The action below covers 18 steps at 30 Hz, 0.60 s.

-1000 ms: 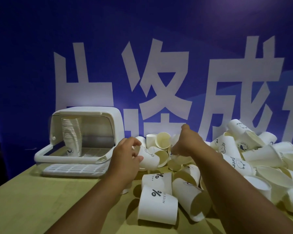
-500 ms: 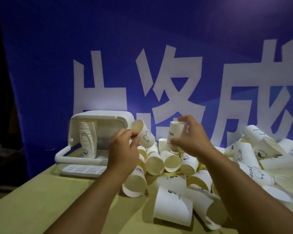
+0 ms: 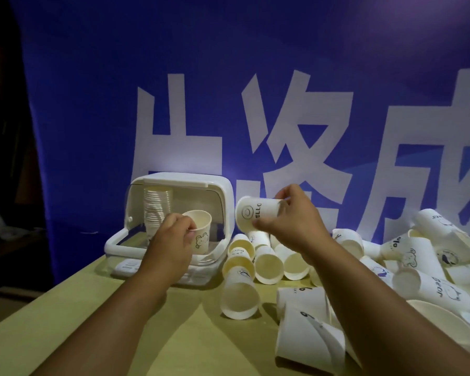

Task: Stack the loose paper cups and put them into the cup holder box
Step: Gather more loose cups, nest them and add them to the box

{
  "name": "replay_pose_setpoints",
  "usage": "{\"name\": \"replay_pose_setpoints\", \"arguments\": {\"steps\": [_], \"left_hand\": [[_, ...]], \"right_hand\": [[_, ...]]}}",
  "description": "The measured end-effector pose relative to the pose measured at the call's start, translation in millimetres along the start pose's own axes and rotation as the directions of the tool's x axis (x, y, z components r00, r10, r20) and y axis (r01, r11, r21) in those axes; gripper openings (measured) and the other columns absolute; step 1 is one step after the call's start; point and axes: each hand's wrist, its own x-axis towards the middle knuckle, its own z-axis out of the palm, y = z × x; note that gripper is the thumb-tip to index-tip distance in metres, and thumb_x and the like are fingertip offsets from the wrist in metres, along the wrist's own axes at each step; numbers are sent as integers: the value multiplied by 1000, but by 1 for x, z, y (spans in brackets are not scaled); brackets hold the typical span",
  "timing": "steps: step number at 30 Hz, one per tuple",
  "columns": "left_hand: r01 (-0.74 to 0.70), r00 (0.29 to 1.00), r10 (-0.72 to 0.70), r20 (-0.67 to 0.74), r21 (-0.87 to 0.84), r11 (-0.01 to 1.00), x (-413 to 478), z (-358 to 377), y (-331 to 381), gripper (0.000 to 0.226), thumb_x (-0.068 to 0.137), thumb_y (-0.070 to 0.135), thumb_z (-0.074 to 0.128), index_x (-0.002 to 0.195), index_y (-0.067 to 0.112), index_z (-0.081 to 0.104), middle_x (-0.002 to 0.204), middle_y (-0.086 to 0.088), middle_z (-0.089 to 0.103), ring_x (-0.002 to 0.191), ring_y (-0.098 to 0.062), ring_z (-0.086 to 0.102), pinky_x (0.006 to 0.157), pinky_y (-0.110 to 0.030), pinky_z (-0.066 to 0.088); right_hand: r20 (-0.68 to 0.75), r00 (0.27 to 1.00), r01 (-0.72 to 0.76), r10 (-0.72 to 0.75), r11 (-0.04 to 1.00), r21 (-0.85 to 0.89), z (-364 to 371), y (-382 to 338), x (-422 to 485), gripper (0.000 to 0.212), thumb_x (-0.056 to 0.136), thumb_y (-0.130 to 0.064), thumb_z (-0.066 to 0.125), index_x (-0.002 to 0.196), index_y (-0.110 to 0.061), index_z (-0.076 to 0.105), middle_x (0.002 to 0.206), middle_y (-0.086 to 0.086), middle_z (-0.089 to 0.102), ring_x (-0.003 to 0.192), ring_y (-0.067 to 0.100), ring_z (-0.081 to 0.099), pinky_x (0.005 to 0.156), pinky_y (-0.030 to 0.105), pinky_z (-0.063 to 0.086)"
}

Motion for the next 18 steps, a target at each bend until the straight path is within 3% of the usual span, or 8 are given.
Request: {"name": "replay_pose_setpoints", "arguments": {"steps": [2,4,6,9,13,15,18], "left_hand": [[6,999,-8,47,23,1000,-2,-2,2,9,104,22,52,96,25,54,116,11,45,102,-15,52,74,-21,42],[31,995,-34,94,27,999,-4,-1,4,6,103,25,52,102,25,58,122,14,43,106,-12,50,83,-24,48],[53,989,-63,136,75,996,-6,-1,3,14,102,27,55,113,23,64,134,13,42,108,-11,46,94,-30,49],[81,977,-102,189,114,990,-6,-4,2,23,100,29,60,120,21,70,136,8,50,105,-12,49,93,-29,47],[85,977,-102,186,99,992,-3,-9,-2,20,99,25,62,114,20,74,128,5,59,101,-8,49,86,-22,40],[85,982,-90,166,35,996,-3,-11,-6,21,98,26,61,117,22,70,127,6,60,103,-10,53,86,-24,45],[80,988,-70,136,-69,994,-1,-11,-7,36,100,33,57,135,32,55,130,10,58,115,-13,56,94,-35,53]], "right_hand": [[6,1000,-29,29,999,38,11,-9,3,61,71,-24,87,110,-26,41,102,0,52,85,17,62,54,18,52],[30,998,-66,64,993,97,24,-20,4,68,70,-22,87,116,-25,38,104,2,52,85,18,61,58,23,56],[54,996,-74,65,979,188,38,-31,4,82,68,-17,88,130,-30,35,114,5,53,94,25,63,69,33,61],[88,996,-57,34,961,270,60,-39,6,92,74,-20,83,146,-41,30,124,-4,44,109,27,58,72,32,60],[12,1000,-20,19,987,162,80,-30,7,77,65,-41,76,136,-43,48,119,-7,56,103,21,60,86,47,57],[12,1000,-26,25,990,136,80,-25,7,69,72,-36,80,134,-34,51,116,-6,58,99,20,62,84,43,59],[57,997,-54,47,992,117,76,-18,9,78,74,-23,83,139,-30,42,116,-4,54,100,21,63,80,38,61]]}}
